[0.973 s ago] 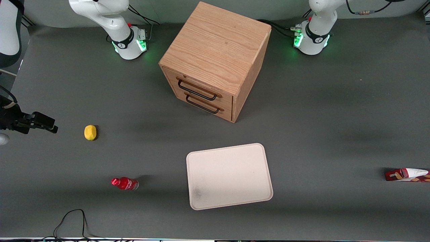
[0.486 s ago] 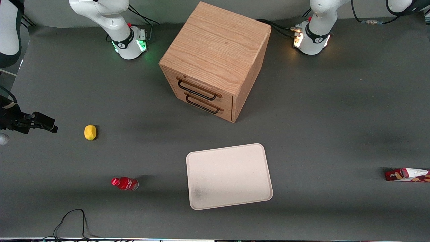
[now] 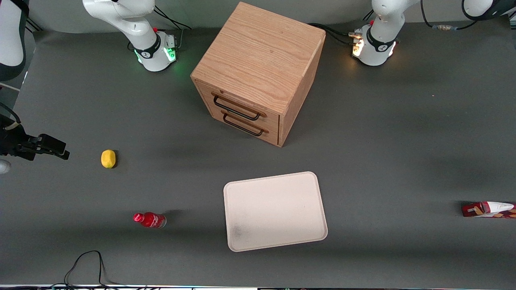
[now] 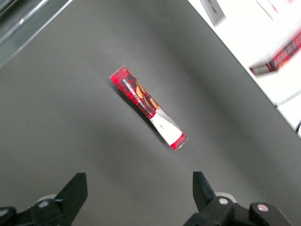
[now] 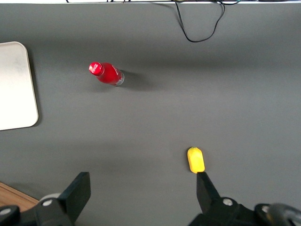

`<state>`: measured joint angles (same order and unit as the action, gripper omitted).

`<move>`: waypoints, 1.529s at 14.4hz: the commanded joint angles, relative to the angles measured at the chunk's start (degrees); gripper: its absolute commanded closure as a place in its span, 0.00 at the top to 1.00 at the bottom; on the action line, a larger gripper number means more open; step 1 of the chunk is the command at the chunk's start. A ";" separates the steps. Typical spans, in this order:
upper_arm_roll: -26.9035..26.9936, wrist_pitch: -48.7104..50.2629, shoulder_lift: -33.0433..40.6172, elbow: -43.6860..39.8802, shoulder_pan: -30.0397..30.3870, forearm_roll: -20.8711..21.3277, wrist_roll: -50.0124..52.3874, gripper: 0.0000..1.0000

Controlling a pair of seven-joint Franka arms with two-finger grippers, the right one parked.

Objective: Place red cookie box on tray

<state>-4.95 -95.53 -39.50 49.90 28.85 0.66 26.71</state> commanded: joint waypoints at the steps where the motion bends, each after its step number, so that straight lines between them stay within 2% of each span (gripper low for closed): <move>1: -0.15 -1.67 -0.05 0.29 -0.55 1.45 15.52 1.00; 4: -0.15 -2.64 -0.14 0.38 -0.55 1.54 28.80 1.00; 7: -0.06 -4.13 -0.23 0.90 -0.55 2.32 35.94 1.00; 10: -0.06 -4.92 -0.84 2.83 -0.64 3.03 36.66 1.00; 22: -0.15 -22.41 -8.66 9.51 -1.78 3.12 37.45 1.00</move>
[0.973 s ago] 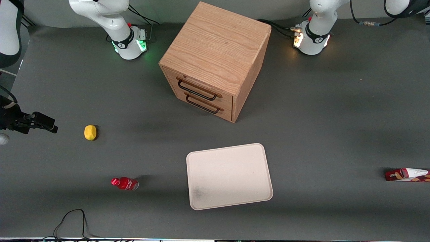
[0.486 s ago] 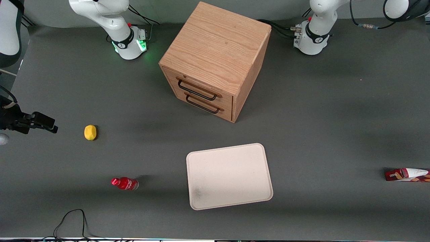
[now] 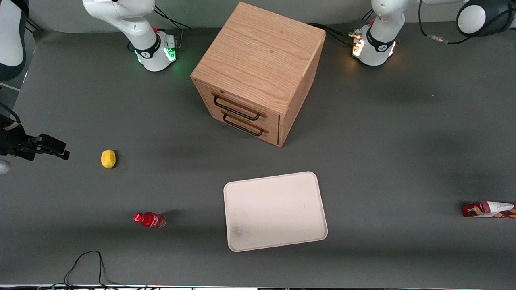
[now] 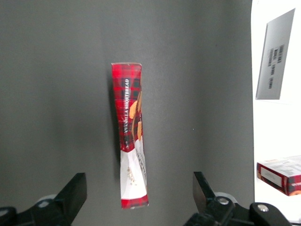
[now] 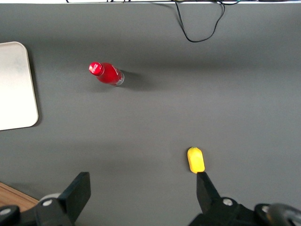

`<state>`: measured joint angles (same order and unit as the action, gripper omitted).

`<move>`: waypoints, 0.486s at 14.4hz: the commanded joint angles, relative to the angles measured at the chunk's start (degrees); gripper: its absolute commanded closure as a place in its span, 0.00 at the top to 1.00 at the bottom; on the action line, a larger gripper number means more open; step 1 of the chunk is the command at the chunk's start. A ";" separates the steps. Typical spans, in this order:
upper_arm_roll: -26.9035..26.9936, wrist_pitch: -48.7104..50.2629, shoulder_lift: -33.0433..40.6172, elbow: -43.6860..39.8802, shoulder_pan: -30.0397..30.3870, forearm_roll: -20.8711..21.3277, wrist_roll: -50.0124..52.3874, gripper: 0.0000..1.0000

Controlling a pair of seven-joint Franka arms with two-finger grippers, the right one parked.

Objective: Place red cookie box on tray

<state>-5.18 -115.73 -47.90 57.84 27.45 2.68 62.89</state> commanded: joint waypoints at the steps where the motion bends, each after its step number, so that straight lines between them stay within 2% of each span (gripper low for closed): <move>1: 0.08 -3.09 -1.05 1.57 -0.38 1.10 1.27 1.00; 7: 0.08 -6.96 -4.74 1.92 -0.20 1.10 1.10 1.00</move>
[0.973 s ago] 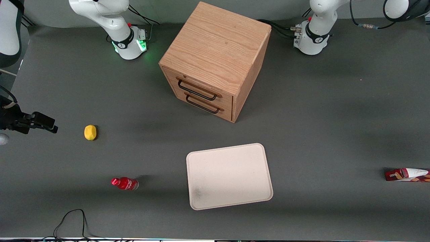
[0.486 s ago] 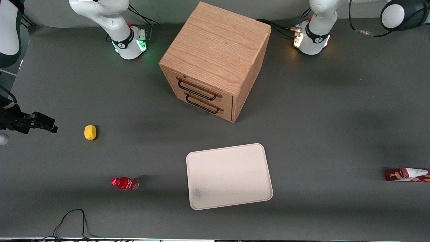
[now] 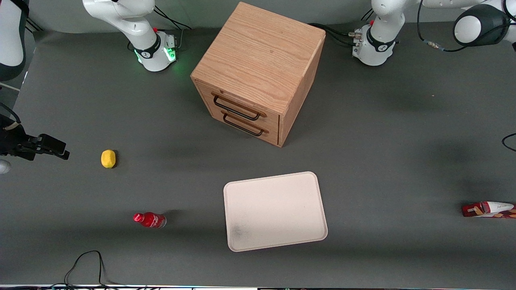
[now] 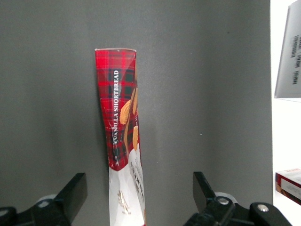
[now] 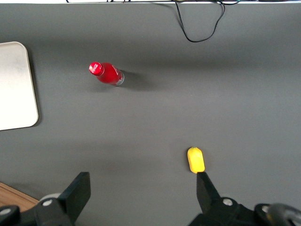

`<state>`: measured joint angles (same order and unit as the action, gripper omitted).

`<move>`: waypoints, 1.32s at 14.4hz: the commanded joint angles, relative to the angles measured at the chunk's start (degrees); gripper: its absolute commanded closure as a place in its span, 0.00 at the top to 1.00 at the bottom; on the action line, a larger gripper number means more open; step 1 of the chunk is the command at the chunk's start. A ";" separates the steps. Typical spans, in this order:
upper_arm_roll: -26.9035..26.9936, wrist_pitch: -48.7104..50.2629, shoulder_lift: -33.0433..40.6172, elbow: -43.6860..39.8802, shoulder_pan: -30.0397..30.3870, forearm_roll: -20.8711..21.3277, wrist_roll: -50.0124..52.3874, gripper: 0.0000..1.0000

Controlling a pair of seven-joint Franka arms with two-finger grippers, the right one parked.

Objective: Place red cookie box on tray

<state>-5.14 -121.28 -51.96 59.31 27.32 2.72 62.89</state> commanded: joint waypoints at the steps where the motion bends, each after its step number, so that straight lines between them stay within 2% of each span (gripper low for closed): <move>1: 0.04 -2.11 -0.78 1.24 -0.17 1.06 1.10 1.00; 13: 0.13 -3.61 -0.60 5.99 0.62 2.99 -0.92 1.00; 19: 0.65 -9.85 -0.25 8.54 0.71 3.43 -3.30 1.00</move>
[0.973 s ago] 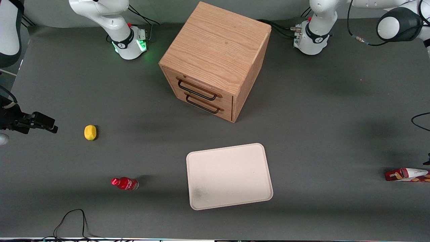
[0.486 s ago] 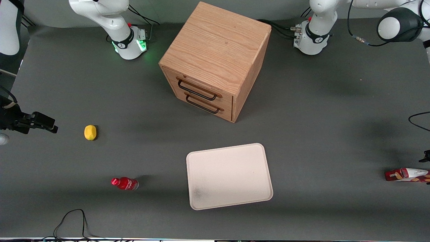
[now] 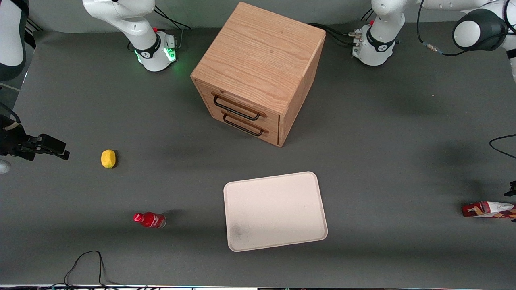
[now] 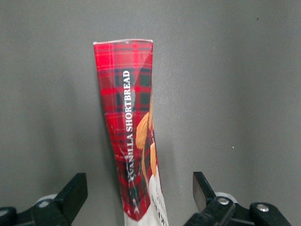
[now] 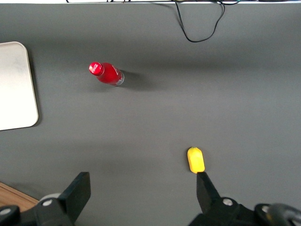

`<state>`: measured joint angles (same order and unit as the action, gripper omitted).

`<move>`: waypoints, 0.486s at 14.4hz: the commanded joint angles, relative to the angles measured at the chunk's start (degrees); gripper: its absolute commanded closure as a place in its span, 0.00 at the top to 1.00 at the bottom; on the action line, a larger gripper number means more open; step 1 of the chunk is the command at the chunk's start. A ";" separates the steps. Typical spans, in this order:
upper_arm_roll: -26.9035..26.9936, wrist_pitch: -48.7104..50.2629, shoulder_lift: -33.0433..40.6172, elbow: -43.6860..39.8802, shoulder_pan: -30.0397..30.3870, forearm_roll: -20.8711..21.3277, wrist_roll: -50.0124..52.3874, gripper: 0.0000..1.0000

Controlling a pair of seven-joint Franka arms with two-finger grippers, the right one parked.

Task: Place red cookie box on tray
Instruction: 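Close the left gripper on the end of the red box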

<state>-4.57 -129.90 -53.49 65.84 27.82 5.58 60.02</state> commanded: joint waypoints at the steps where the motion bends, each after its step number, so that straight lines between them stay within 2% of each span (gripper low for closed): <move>1: 0.17 -1.24 1.28 2.02 0.22 0.48 -0.26 1.00; 2: 0.18 -1.24 1.28 2.02 0.22 0.39 -0.26 1.00; 3: 0.18 -1.24 1.28 1.93 0.22 0.31 -0.17 0.96; 4: 0.18 -1.24 1.28 2.02 0.22 0.13 -0.17 0.76; 6: 0.09 -0.89 1.28 1.93 0.22 -0.04 0.09 0.16; 7: 0.09 -0.80 1.28 1.93 0.22 -0.13 0.09 0.00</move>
<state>-4.54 -130.25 -53.48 66.16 27.95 5.53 60.04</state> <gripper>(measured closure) 0.247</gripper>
